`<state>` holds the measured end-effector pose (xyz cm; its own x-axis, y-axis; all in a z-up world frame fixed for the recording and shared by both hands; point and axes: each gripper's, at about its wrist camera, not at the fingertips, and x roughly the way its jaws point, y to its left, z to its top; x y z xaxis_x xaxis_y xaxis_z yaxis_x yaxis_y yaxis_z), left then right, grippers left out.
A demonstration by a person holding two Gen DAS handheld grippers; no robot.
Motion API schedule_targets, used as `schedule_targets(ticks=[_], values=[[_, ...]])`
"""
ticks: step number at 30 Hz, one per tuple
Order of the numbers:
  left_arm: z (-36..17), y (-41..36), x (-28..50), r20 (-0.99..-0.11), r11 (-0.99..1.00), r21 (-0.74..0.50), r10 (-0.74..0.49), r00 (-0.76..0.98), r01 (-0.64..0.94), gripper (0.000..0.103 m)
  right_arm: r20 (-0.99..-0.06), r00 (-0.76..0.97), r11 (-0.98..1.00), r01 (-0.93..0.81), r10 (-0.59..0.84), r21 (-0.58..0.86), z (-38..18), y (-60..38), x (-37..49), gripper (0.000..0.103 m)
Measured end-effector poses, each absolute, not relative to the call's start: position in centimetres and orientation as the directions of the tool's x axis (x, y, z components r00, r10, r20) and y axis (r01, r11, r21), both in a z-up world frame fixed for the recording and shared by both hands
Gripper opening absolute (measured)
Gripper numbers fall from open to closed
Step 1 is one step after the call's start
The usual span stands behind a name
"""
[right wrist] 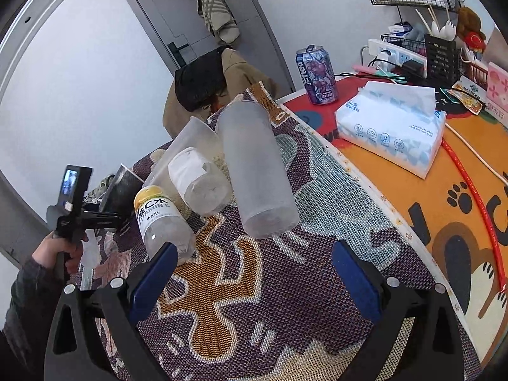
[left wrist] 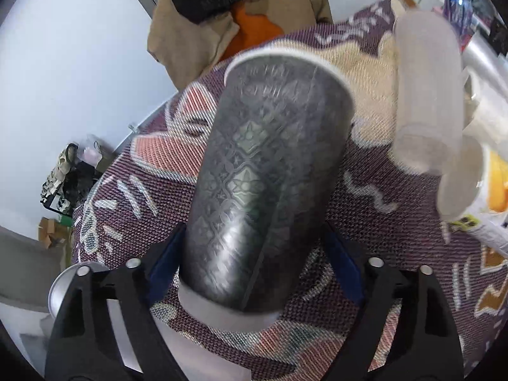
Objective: Flip cup upright
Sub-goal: 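Close the left gripper around the black paper cup's body, then lift the black cup with the left gripper and rotate it rim-up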
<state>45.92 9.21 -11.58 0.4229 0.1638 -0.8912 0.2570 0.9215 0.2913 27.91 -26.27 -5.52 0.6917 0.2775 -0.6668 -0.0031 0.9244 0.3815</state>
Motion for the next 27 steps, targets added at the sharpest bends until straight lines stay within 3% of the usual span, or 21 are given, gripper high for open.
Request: schedule_targets(ticks=[10,27], values=[[-8.8,7.2,43.0,-0.874,0.912,0.302,0.15,0.462,0.276,0.07,-0.651,0.701,0.914,-0.002,0.291,0.406,-5.0,-27.2,26.2,0.095],[-1.0,4.6,28.5,-0.807,0.948,0.225,0.05,0.588,0.227,0.07,-0.596,0.71,0.866,-0.039,0.375,0.498,-3.7,-29.0,20.1,0.095]])
